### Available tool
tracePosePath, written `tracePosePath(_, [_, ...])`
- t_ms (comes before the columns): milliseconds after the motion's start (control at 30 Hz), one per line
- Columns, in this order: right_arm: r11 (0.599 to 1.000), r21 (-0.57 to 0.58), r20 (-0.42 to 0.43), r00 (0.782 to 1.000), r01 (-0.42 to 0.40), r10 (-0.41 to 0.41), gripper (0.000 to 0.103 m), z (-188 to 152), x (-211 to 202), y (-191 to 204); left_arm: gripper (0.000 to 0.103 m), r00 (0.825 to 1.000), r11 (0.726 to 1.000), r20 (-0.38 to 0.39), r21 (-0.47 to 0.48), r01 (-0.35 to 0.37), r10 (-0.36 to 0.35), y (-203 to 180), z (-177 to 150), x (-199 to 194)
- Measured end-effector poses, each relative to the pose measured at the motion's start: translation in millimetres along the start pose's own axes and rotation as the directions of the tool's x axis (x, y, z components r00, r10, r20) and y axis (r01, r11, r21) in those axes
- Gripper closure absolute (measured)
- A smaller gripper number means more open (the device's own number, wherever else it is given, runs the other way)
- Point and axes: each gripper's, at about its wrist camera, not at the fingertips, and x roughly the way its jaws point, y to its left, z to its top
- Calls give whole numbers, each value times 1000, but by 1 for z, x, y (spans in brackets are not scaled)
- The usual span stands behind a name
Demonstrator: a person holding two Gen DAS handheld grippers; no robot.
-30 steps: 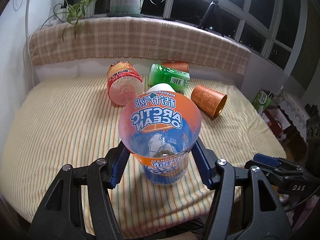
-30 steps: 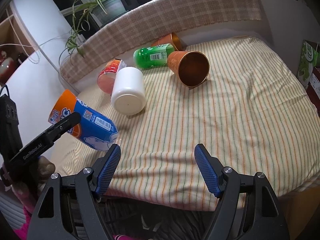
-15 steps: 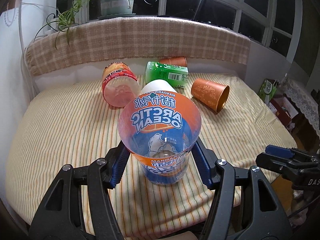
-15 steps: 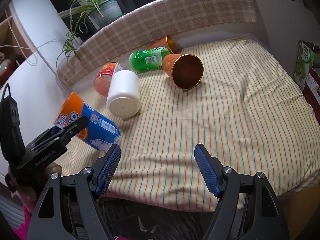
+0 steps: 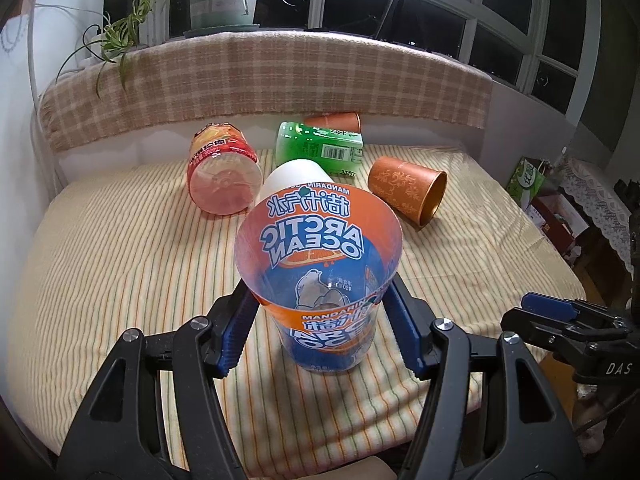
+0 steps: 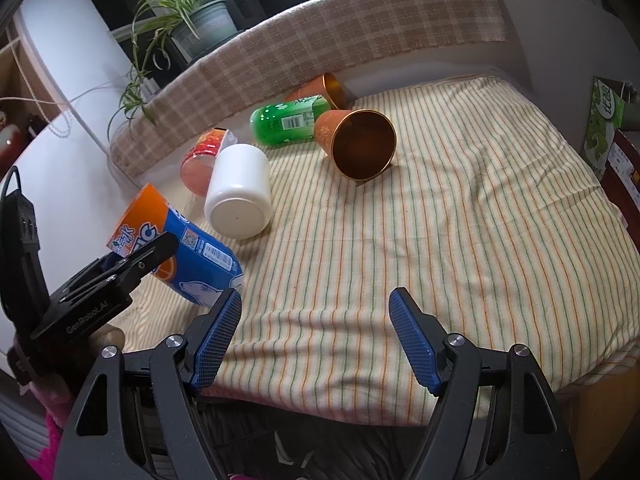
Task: Flip cup upright
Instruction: 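Rotate the held bottle with the left gripper until its cap points up, then lower the upright bottle onto the bed and open the left gripper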
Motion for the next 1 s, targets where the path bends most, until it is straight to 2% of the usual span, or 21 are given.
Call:
tracePosePath(267, [1000, 3, 2, 1000, 3, -3, 27, 0, -2, -1, 34, 999, 999, -10, -3, 45, -45, -3, 1, 1])
tracePosePath(367, [1000, 3, 4, 1000, 6, -6, 27, -1, -3, -1, 23, 998, 998, -7, -6, 56, -56, -3, 1, 0])
tracePosePath(600, [1000, -1, 27, 999, 23, -22, 27, 0, -7, 2, 22, 997, 997, -6, -6, 83, -83, -1, -1, -7])
tracePosePath(700, [999, -14, 46, 998, 38, -38, 27, 1, -10, 5, 13, 996, 996, 0, -21, 90, -90, 3, -3, -13])
tracePosePath(1000, [994, -65, 101, 992, 85, -78, 27, 4, -17, 21, 12, 996, 996, 51, -47, 76, -74, 18, -5, -36])
